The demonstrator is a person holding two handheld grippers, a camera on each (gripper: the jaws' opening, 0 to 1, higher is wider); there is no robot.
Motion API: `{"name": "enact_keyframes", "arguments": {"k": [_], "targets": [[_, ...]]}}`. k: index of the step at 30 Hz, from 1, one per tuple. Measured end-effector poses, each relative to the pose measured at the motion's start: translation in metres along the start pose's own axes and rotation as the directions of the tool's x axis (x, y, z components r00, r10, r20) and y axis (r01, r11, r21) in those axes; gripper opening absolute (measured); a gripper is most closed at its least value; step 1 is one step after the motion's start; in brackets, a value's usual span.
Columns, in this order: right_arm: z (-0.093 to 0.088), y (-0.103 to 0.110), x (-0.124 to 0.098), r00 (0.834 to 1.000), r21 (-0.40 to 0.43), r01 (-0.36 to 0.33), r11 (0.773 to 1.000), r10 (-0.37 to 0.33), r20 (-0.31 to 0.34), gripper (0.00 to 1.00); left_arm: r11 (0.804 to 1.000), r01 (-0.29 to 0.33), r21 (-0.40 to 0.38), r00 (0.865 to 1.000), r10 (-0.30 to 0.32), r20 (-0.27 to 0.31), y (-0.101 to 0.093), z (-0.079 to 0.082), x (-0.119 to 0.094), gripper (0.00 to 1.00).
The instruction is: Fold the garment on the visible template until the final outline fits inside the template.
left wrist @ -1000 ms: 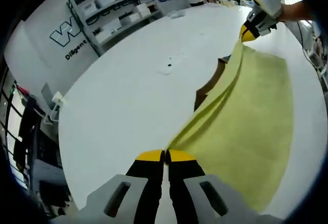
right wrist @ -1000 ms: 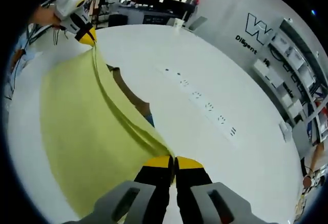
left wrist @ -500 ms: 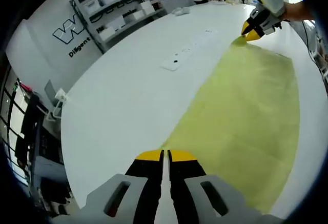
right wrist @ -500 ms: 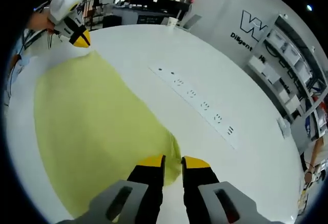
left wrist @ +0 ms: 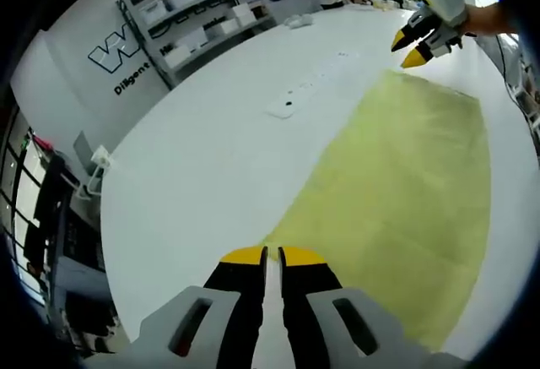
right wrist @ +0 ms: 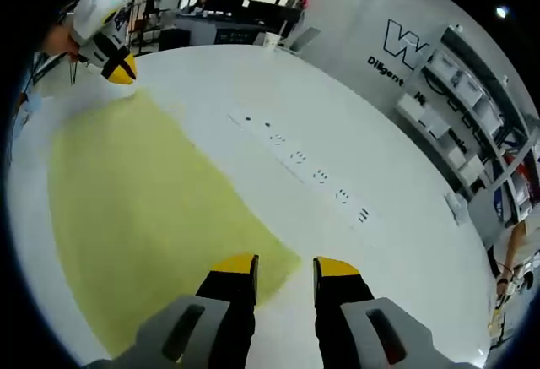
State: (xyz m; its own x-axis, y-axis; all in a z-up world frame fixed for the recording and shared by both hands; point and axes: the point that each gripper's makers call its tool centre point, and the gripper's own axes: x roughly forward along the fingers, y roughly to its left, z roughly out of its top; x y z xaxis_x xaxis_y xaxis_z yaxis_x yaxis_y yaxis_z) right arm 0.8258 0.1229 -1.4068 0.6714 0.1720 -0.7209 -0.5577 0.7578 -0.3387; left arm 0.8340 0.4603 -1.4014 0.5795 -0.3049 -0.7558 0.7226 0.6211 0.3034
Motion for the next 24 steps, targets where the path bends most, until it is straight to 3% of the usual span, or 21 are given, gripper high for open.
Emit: {"name": "enact_keyframes", "arguments": {"k": [11,24], "targets": [[-0.001,0.003,-0.013,0.999,0.073,-0.022,0.997,0.019,0.046,0.34,1.0,-0.019,-0.001,1.0,0.019,0.025,0.007,0.007,-0.013,0.17],[-0.018,0.012,-0.034,0.997,0.086,-0.042,0.995,0.036,0.075,0.39,1.0,-0.009,0.004,0.998,0.009,0.059,-0.01,0.007,-0.028,0.21]]}}
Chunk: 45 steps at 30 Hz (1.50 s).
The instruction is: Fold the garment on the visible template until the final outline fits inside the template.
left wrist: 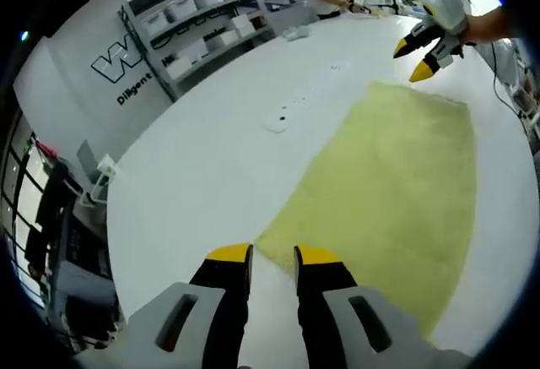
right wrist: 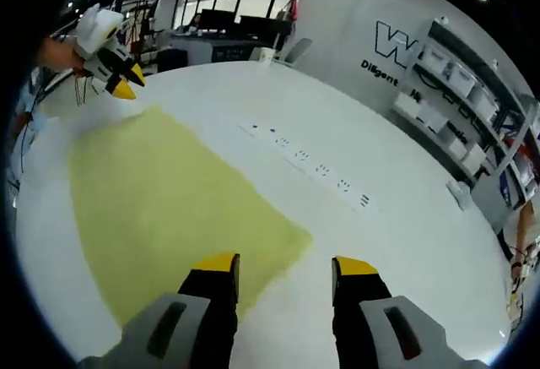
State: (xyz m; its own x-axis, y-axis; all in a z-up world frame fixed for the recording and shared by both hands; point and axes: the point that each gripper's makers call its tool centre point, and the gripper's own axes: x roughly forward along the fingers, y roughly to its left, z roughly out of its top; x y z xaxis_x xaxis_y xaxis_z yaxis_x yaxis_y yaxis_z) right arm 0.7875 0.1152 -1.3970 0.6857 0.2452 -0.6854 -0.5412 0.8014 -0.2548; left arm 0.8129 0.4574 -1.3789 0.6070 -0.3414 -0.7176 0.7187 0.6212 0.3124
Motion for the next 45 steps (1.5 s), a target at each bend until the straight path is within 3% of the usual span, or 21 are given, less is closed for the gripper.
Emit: {"name": "enact_keyframes", "arguments": {"k": [19,45], "targets": [[-0.022,0.018,-0.031,0.999,-0.005,-0.038,0.999,0.038,-0.002,0.43,0.999,0.003,-0.033,1.0,-0.003,0.008,-0.015,-0.021,-0.03,0.3],[-0.066,0.041,-0.057,0.995,-0.009,-0.082,0.997,0.081,-0.051,0.43,0.998,0.047,-0.052,0.999,-0.046,0.015,-0.059,-0.042,-0.049,0.38]]}}
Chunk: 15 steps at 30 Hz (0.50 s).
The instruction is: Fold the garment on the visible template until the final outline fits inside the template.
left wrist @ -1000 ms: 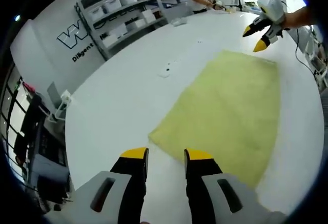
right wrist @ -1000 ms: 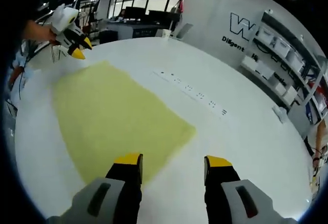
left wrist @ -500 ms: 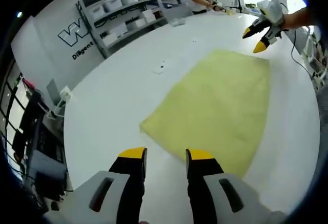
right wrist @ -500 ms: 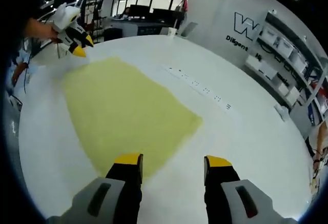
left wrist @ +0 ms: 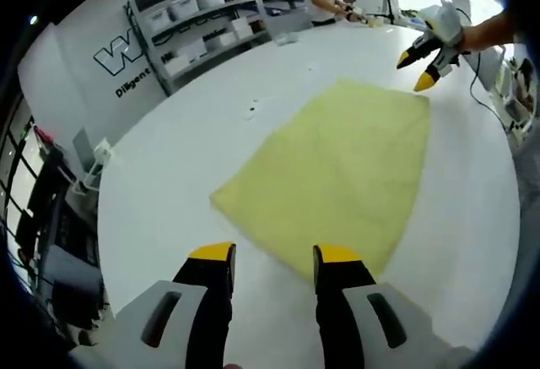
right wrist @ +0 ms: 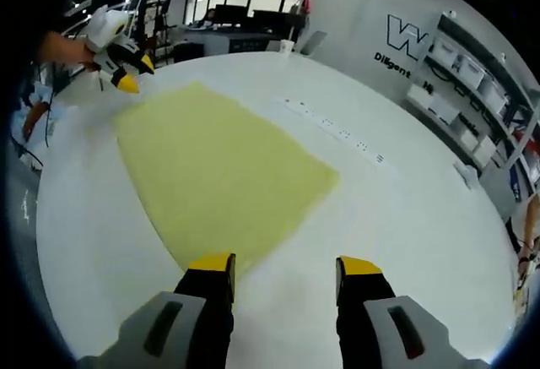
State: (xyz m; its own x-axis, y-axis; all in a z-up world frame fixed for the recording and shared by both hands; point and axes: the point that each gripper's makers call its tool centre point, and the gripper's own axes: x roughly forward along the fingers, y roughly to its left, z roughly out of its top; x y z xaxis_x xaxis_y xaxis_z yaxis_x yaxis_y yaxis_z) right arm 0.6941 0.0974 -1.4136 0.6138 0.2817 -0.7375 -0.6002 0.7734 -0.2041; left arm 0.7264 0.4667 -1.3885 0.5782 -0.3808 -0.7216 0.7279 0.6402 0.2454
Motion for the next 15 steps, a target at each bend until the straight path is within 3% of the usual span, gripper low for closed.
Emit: {"name": "enact_keyframes", "arguments": {"k": [15], "targets": [[-0.023,0.015,0.0,0.998,-0.042,-0.039,0.998,0.036,-0.059,0.42,0.999,0.041,-0.002,0.999,-0.041,-0.03,-0.013,-0.026,0.004,0.43]]}}
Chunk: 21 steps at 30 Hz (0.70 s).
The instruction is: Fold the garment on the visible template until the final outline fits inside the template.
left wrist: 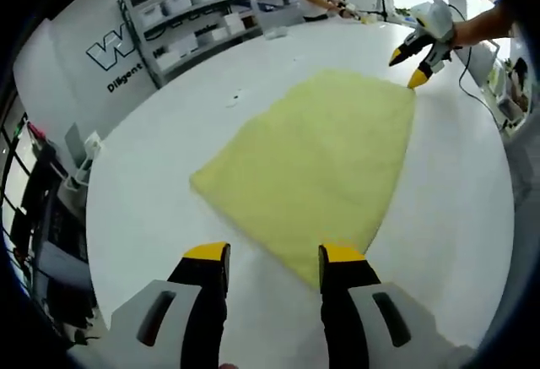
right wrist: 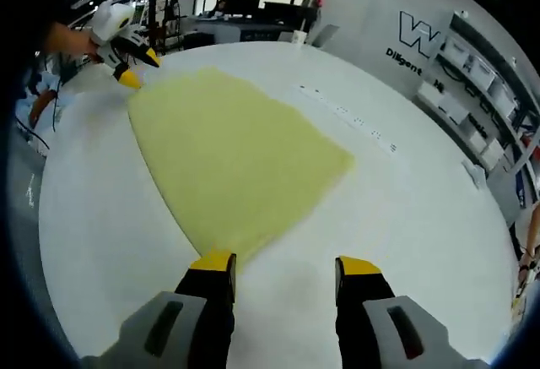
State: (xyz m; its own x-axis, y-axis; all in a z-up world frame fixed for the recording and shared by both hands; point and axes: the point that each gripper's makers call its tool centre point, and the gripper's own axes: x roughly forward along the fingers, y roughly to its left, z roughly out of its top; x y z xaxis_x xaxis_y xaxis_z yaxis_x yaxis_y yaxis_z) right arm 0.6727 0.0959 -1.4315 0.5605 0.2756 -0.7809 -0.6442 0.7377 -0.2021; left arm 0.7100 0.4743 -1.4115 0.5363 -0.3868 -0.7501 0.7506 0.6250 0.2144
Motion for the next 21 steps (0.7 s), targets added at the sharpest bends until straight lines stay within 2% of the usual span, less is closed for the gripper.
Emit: {"name": "enact_keyframes", "arguments": {"k": [2,4,8,12,15,21], "targets": [[0.0,0.0,0.0,1.0,0.012,-0.001,1.0,0.001,0.011,0.41,1.0,0.0,0.005,1.0,0.0,-0.018,0.0,-0.007,0.001,0.43],[-0.005,0.0,0.001,1.0,0.011,-0.002,1.0,0.002,-0.005,0.41,1.0,0.0,0.013,1.0,0.0,-0.029,0.0,-0.011,0.002,0.43],[-0.008,0.0,-0.002,1.0,-0.021,-0.002,1.0,0.001,-0.02,0.4,1.0,0.001,0.02,1.0,0.0,-0.031,-0.002,-0.011,0.0,0.43],[0.002,-0.003,-0.01,1.0,0.008,0.009,1.0,-0.009,0.027,0.41,1.0,-0.007,-0.003,1.0,0.007,-0.006,-0.002,-0.008,-0.004,0.43],[0.003,0.0,-0.009,0.999,0.013,-0.004,1.0,0.003,0.037,0.42,1.0,-0.001,-0.024,1.0,0.001,0.024,-0.008,-0.007,-0.007,0.42],[-0.006,0.009,-0.007,1.0,-0.019,-0.02,1.0,0.02,0.01,0.41,1.0,0.001,-0.001,1.0,-0.001,-0.024,-0.016,-0.024,-0.005,0.43]]}}
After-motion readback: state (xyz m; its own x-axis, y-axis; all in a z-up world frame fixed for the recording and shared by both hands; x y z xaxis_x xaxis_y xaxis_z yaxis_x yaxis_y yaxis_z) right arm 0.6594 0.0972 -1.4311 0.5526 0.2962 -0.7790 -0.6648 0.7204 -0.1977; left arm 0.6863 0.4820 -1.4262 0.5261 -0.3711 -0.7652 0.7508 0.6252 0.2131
